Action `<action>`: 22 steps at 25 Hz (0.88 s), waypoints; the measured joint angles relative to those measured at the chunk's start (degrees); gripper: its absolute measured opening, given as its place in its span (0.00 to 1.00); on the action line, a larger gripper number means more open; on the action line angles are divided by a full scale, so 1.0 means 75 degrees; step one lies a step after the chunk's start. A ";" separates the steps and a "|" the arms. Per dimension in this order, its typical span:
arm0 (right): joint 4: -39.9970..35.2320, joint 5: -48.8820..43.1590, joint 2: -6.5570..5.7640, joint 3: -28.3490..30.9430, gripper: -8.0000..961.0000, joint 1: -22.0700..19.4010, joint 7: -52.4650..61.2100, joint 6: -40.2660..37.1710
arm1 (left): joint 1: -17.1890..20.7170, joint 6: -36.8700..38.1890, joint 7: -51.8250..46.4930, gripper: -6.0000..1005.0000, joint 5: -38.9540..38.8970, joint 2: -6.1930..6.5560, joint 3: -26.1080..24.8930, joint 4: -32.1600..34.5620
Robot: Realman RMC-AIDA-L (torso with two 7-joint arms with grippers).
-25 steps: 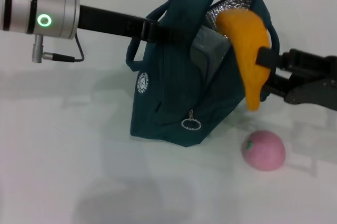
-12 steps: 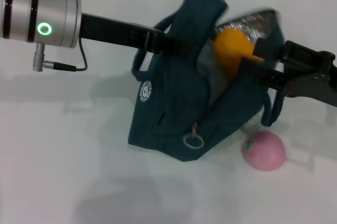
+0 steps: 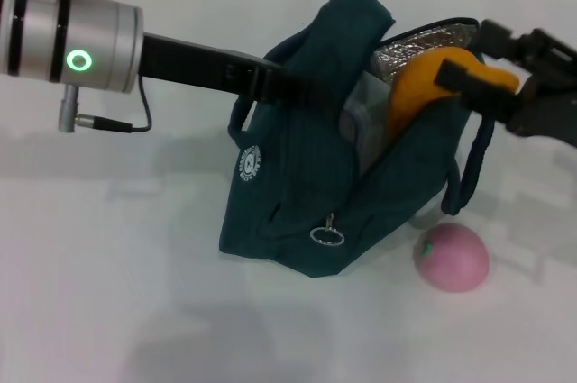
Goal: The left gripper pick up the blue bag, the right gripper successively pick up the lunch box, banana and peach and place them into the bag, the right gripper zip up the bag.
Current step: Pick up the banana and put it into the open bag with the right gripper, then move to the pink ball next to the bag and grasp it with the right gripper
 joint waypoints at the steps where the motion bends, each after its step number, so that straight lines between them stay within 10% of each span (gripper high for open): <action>1: -0.0101 0.0081 -0.0014 -0.0001 0.76 -0.0040 -0.0089 -0.0088 | 0.0020 0.0001 0.0000 0.10 -0.0030 0.0003 -0.0045 -0.0001; 15: -0.2138 0.0432 -0.0772 0.0344 0.75 -0.0706 -0.2049 -0.2164 | 0.0073 -0.0077 0.0036 0.10 -0.0359 0.0054 -0.0227 -0.0025; 22: -0.5993 -0.1166 -0.0631 0.0404 0.75 -0.2042 -0.1840 -0.0868 | 0.0100 -0.0215 0.0223 0.11 -0.0009 0.0074 -0.0733 -0.0202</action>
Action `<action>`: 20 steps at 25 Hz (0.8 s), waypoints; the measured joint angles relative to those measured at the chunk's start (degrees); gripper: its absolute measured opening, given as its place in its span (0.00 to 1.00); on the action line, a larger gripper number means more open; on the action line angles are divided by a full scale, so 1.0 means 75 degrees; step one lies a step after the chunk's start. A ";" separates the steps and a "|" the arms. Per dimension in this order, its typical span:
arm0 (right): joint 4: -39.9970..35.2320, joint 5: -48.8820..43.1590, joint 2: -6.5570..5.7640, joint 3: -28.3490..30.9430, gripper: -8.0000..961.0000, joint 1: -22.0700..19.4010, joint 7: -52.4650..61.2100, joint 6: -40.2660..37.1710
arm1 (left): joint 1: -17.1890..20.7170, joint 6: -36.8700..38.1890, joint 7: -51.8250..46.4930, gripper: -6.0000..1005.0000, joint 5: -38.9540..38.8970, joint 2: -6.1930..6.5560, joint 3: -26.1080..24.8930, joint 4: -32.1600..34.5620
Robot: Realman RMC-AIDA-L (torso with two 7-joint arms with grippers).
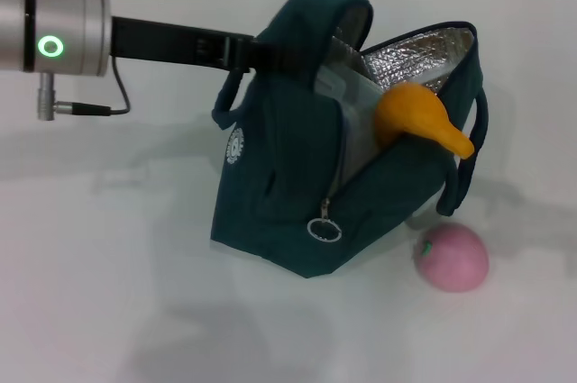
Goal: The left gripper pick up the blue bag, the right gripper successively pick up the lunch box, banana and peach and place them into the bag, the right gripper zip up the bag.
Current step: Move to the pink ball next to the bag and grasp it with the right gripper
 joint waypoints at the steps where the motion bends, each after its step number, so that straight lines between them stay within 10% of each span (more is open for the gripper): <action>1: 0.0000 0.0000 0.0000 0.0000 0.75 0.0000 0.0000 0.0000 | 0.0000 0.0000 0.0000 0.11 0.0000 0.0000 0.0000 0.0000; 9: -0.2841 -0.2842 0.0554 0.0043 0.75 -0.0381 0.1241 0.0653 | 0.0041 -0.0324 0.0186 0.11 0.0515 0.0071 -0.0472 -0.0344; 20: -0.3923 -0.4942 0.0566 -0.1828 0.69 0.0037 0.3412 0.1385 | -0.0035 -0.0401 0.0165 0.11 0.0536 0.0075 -0.0480 -0.0436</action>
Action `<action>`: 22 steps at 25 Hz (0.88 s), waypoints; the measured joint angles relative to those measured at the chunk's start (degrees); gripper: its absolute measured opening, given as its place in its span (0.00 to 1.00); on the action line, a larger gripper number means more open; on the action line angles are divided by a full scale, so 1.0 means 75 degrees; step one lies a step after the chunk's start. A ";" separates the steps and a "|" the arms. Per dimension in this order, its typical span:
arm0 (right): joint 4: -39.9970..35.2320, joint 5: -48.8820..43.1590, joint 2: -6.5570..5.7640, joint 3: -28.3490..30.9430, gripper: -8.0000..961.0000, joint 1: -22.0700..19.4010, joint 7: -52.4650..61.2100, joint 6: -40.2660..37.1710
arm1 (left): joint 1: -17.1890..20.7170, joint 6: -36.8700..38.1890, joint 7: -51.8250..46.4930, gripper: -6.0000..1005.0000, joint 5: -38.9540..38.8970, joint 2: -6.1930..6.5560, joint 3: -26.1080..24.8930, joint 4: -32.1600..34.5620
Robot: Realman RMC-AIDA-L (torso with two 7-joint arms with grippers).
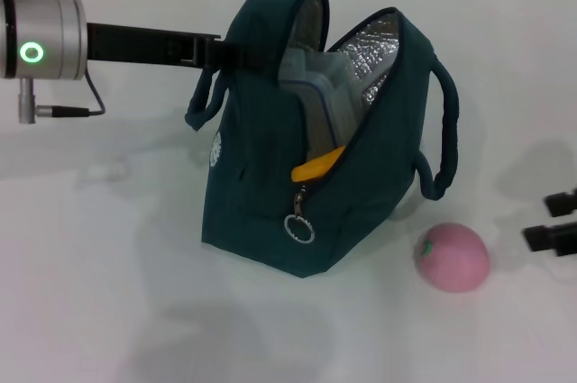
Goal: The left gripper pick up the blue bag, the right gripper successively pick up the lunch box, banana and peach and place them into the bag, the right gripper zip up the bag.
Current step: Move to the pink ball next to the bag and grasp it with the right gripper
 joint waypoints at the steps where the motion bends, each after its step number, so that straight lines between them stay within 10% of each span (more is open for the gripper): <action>1: -0.0018 -0.0197 0.0005 -0.0280 0.69 0.0151 0.0305 0.0106 | -0.0025 -0.0001 -0.0005 0.11 0.0001 -0.0001 -0.0001 0.0000; 22: 0.1537 -0.1671 0.0106 -0.2378 0.69 0.2223 0.1899 0.0847 | -0.0020 -0.0003 -0.0048 0.11 0.0009 0.0006 -0.0002 0.0003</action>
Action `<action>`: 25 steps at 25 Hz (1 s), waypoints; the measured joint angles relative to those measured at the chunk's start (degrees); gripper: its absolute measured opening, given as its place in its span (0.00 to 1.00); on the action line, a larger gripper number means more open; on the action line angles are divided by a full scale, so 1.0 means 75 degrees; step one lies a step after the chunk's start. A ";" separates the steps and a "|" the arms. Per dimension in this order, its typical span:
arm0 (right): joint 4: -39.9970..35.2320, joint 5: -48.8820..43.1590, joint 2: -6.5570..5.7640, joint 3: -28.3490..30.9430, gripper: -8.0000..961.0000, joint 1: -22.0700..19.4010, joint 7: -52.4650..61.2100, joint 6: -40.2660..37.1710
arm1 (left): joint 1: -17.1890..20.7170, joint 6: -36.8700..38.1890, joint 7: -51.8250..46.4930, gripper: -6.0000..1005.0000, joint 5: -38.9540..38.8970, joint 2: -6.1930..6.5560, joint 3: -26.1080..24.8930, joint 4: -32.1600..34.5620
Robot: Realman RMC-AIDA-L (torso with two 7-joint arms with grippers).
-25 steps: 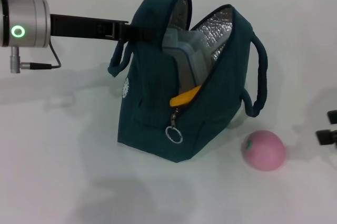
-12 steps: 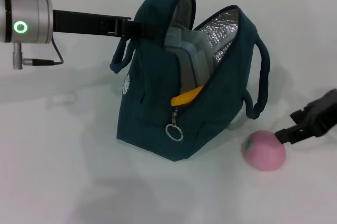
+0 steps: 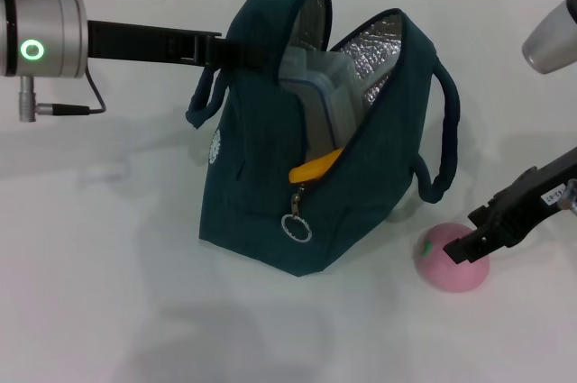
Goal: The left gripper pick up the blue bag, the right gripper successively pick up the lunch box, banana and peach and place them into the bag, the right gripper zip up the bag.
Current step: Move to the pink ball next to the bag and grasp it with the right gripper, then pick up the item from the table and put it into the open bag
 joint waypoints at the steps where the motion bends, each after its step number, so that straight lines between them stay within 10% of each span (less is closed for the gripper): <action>1: 0.0008 -0.0006 0.0000 -0.0013 0.69 0.0001 0.0000 0.0019 | 0.0000 0.0000 0.0003 0.11 0.0000 0.0005 0.0000 -0.0001; 13: 0.0525 -0.0130 -0.0004 -0.0223 0.69 0.0077 -0.0078 0.0204 | -0.0044 0.0001 0.0041 0.11 -0.0003 0.0041 0.0000 -0.0001; 25: 0.0589 -0.0181 -0.0020 -0.0098 0.29 -0.0097 -0.0343 0.0540 | 0.0001 0.0016 0.0058 0.12 -0.0061 0.0038 0.0000 0.0000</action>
